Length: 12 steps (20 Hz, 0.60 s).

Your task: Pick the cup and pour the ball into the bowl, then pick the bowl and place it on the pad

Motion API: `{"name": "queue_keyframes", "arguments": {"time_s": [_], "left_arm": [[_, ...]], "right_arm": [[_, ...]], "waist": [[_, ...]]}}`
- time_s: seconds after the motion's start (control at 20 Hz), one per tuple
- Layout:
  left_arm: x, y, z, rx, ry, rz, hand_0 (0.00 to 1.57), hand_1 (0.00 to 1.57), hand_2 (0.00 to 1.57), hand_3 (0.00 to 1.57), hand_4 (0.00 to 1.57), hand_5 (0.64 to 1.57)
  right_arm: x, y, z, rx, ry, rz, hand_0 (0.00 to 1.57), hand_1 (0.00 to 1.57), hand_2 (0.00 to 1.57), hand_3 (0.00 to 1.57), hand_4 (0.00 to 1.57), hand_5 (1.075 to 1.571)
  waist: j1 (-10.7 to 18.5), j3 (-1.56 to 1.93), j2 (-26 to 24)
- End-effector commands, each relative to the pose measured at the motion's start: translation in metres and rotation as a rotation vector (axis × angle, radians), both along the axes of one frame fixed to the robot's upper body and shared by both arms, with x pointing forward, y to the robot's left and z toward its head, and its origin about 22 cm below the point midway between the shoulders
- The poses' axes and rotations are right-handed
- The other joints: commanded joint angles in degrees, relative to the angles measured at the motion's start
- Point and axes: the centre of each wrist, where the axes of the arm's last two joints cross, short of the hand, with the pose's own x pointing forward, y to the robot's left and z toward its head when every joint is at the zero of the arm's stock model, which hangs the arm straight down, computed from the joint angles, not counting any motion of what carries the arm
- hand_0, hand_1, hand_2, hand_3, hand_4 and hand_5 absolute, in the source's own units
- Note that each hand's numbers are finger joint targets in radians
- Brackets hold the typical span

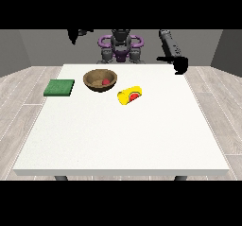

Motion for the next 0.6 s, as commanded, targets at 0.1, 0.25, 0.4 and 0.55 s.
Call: {"name": "queue_keyframes", "arguments": {"time_s": [0.1,0.25,0.4,0.55], "left_arm": [[0.006,0.076,0.070,0.032,-0.078,-0.079,0.00,0.00,0.00,0.00,0.00,1.533],[0.006,0.096,0.111,0.092,-0.103,-0.045,0.00,0.00,0.00,0.00,0.00,1.515],[0.009,0.103,0.149,0.148,-0.082,-0.035,0.00,0.00,0.00,0.00,0.00,1.518],[0.010,0.094,0.168,0.194,-0.058,-0.060,0.00,0.00,0.00,0.00,0.00,1.523]], "right_arm": [[0.009,0.010,-0.022,0.017,0.020,-0.033,0.00,0.00,0.00,0.00,0.47,1.570],[0.018,0.005,-0.052,0.030,0.036,-0.038,0.00,0.00,0.00,0.00,0.48,1.570],[0.024,0.019,-0.080,0.057,0.085,-0.014,0.00,0.00,0.00,0.00,0.40,1.568],[0.039,0.004,-0.114,0.120,0.134,-0.050,0.00,0.00,0.00,0.00,0.42,1.570]], "waist": [[0.4,0.35,4.2],[0.5,0.41,5.4],[0.0,0.42,5.3],[1.9,0.47,4.6]]}}
